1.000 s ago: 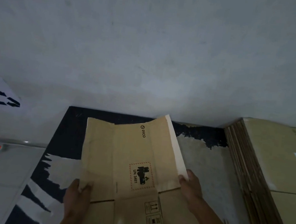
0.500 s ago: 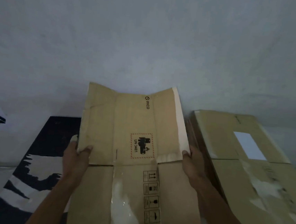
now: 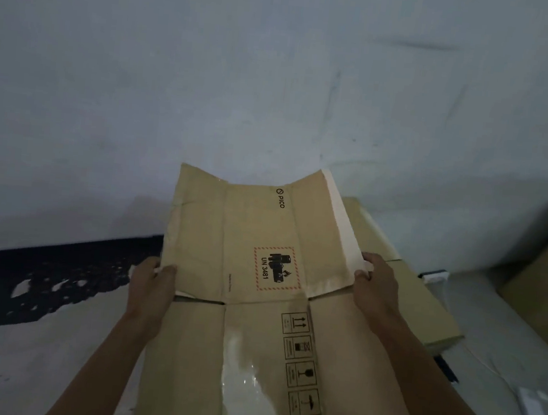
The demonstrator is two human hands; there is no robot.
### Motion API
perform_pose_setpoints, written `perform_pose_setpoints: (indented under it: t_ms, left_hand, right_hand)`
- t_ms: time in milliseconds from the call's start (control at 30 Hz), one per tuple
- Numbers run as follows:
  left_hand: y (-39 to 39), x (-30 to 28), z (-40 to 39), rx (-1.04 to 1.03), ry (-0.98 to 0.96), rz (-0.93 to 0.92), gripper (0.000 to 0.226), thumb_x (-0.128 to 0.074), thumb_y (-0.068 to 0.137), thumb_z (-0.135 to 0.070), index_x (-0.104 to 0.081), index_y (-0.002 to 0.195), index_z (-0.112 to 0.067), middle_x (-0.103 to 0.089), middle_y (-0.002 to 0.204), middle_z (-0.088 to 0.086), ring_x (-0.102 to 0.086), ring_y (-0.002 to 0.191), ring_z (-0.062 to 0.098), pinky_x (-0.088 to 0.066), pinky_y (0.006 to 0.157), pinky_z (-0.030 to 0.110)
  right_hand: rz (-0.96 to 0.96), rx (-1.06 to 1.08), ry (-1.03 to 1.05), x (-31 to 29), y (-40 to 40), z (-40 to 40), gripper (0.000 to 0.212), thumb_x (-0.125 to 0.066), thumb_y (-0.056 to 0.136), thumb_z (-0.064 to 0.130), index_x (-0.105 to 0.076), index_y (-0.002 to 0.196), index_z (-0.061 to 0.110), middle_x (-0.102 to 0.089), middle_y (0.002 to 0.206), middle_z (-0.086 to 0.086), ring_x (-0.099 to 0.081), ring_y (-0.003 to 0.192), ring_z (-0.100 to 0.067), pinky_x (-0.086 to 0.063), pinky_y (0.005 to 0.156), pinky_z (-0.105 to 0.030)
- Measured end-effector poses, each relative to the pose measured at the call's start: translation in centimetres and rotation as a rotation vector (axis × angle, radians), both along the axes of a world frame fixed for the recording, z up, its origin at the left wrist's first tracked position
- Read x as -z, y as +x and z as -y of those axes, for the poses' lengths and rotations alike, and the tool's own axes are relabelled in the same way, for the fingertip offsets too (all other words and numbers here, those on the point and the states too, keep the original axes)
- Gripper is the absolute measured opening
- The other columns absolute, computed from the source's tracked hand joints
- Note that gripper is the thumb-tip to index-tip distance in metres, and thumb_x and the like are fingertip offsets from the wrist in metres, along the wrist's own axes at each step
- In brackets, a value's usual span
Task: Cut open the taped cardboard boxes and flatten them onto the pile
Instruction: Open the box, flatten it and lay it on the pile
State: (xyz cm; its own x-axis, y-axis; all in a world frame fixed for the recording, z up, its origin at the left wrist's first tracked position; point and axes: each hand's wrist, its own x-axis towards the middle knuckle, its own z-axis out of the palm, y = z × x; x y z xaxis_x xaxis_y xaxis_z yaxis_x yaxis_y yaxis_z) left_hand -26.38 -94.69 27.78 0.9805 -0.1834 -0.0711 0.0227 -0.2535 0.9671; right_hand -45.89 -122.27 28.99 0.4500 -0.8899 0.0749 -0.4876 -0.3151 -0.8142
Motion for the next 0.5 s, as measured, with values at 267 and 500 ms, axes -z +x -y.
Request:
perform_pose_setpoints:
  t_ms: [267,500]
  left_hand:
    - [-0.4,2.1,12.1,0.03,-0.017,-0.063,0.013,-0.052,0.096,-0.004,-0.062,0.104,-0.002,-0.06,0.094,0.008,-0.053,0.076,0.015,-0.042,0.06,0.027]
    - [0.7,4.6,21.4,0.016,0.015,-0.136,0.018,-0.053,0.096,-0.006,-0.062,0.109,0.003,-0.062,0.103,0.016,-0.056,0.079,0.02,-0.043,0.06,0.028]
  right_hand:
    - [-0.087,0.028,0.017,1.0,-2.3,12.0,0.039,-0.048,0.095,0.002,-0.055,0.133,0.007,-0.057,0.133,-0.016,-0.057,0.114,-0.032,-0.042,0.083,-0.029]
    - [-0.161,0.001,0.026,1.8,-0.9,21.8,0.037,-0.048,0.095,0.001,-0.056,0.131,0.006,-0.057,0.131,-0.017,-0.058,0.111,-0.031,-0.042,0.082,-0.029]
